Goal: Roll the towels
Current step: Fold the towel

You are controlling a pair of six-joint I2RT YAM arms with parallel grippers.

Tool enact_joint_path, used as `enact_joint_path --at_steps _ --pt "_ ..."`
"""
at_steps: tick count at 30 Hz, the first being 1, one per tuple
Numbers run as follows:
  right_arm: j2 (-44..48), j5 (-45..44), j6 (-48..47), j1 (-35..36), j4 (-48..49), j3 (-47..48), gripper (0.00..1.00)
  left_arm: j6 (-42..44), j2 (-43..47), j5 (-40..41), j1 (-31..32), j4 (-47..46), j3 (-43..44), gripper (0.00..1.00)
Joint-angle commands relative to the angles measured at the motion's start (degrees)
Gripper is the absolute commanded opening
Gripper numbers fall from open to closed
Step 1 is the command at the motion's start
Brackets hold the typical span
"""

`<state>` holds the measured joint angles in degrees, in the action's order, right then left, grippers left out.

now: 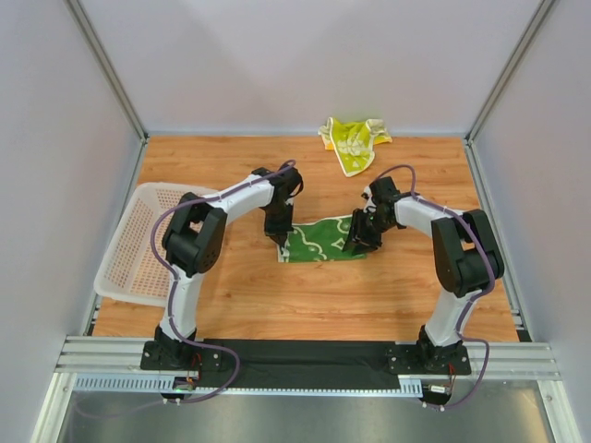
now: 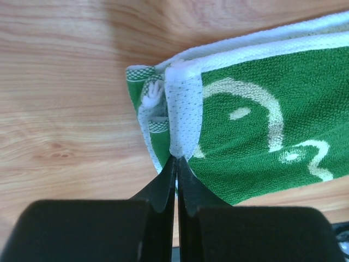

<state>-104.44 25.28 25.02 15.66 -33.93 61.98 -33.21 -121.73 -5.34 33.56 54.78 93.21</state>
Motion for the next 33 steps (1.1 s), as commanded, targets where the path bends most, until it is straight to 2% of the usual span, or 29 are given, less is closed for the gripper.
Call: enact_joint_path --at_steps 1,3,4,6,7,11,14,16,19,23,25,33 --pt "-1.99 -3.57 -0.85 0.25 -0.7 -1.77 0.39 0.08 2.55 7.26 -0.87 1.2 0.22 0.02" --pt "-1.99 -2.87 -0.58 0.25 -0.78 -1.6 0.4 1.13 2.55 7.98 -1.04 1.29 1.18 0.14" --pt "-1.91 -2.26 -0.58 0.33 -1.04 -1.33 0.4 1.57 2.03 8.24 -1.04 2.33 1.88 0.31" --pt "-0.51 -0.5 -0.76 0.69 -1.57 -0.19 0.43 2.36 2.03 8.86 -0.95 3.83 3.98 0.51" --pt "0.2 0.29 -0.84 0.77 -1.57 0.33 0.44 2.62 2.46 9.29 -0.87 4.97 4.35 0.54" --pt "3.45 6.61 -0.67 1.56 -1.05 4.28 0.57 4.03 6.85 10.44 0.97 6.3 5.4 0.55" --pt "4.25 8.29 0.2 1.74 -0.35 7.45 0.59 4.12 7.3 8.26 2.9 7.35 6.46 0.53" --pt "3.03 7.86 1.08 1.65 0.79 8.95 0.56 3.07 7.47 4.14 3.7 5.0 5.15 0.49" --pt "-0.92 7.51 1.61 1.31 1.41 11.4 0.42 1.14 6.87 -0.35 5.02 -0.1 1.1 0.48" --pt "-4.97 4.79 1.79 -0.18 1.94 12.73 0.32 -0.71 5.1 -1.42 5.02 -2.04 -1.79 0.43" --pt "-6.29 3.56 2.14 -1.85 2.2 11.6 0.29 -0.71 4.58 -0.46 4.94 -3.36 -2.85 0.43" --pt "-8.59 1.0 2.14 -4.85 6.42 5.0 0.28 -0.19 4.48 1.56 2.57 -6.62 -8.39 0.43"
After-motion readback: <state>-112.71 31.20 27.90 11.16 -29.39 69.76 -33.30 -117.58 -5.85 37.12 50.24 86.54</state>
